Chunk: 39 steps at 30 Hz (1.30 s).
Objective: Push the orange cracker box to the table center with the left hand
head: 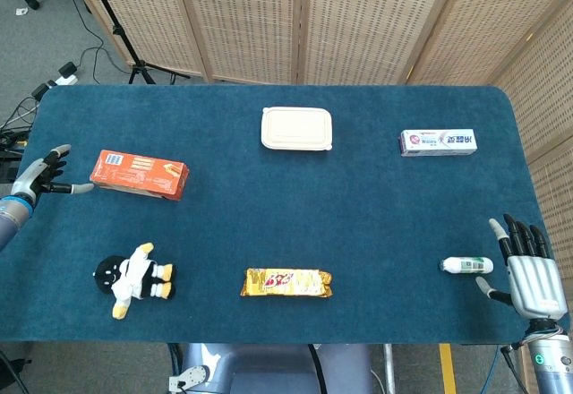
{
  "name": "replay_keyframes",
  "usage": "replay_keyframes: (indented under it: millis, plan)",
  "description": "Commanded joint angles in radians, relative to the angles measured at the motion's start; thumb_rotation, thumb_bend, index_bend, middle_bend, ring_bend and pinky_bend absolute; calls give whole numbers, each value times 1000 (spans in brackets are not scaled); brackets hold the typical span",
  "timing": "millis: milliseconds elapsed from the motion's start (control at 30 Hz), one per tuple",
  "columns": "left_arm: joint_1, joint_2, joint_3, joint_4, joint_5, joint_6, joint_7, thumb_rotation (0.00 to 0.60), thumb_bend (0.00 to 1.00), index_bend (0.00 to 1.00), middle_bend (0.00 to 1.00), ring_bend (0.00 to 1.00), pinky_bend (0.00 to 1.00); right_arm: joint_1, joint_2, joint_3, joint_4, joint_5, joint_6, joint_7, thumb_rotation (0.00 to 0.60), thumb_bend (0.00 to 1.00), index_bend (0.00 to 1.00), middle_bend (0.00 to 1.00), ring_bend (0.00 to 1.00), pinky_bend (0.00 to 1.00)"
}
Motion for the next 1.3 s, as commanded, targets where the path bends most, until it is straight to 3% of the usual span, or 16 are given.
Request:
replay_keyframes:
  millis: [33,1000,1300]
  plan:
    - [-7,-28,5,18,1,-5,-3,600,122,0,0,0,28,2,-1,0,2,3,-4,-2,600,252,46,0,0,42]
    - [-34,-152,45,119,21,18,-10,600,124,0,0,0,28,7,-6,-5,3,2,-10,-6,600,254,46,0,0,42]
    - [-59,-158,50,81,32,32,24,600,123,0,0,0,28,10,-7,-3,4,6,-17,-5,600,254,46,0,0,42]
